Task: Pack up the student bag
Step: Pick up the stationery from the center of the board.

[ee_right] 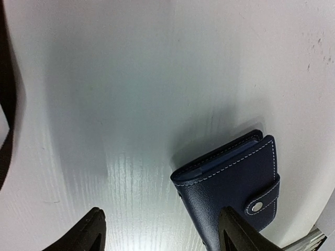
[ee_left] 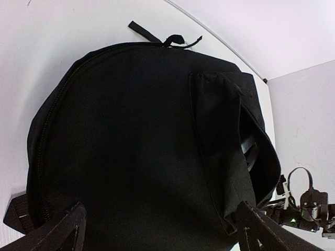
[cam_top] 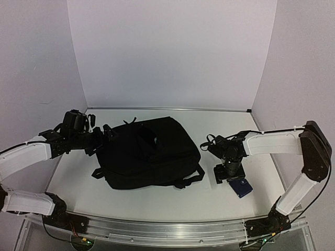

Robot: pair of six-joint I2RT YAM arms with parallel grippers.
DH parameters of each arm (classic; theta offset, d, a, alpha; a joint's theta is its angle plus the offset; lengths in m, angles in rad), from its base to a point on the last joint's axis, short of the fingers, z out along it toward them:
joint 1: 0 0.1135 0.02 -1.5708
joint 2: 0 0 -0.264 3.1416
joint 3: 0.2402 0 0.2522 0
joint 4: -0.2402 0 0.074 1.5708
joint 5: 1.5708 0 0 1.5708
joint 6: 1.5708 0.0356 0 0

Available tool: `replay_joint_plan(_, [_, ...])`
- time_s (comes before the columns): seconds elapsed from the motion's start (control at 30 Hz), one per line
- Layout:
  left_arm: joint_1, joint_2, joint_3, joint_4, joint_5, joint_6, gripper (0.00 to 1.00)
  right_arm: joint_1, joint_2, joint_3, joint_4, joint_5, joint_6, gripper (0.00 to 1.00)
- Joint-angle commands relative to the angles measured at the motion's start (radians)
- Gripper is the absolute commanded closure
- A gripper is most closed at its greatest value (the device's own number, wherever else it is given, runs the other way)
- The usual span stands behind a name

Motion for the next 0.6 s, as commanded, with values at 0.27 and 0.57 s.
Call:
replay_joint_plan(0.27, [0.017, -0.13, -0.016, -0.027, -0.013, 0.004, 0.0, -0.001, 0.099, -0.005, -0.054, 0.116, 0.116, 0.34])
replay_joint_plan(0.57, [0.02, -0.163, -0.007, -0.048, -0.017, 0.012, 0.0, -0.001, 0.155, 0.003, -0.041, 0.16, 0.131, 0.67])
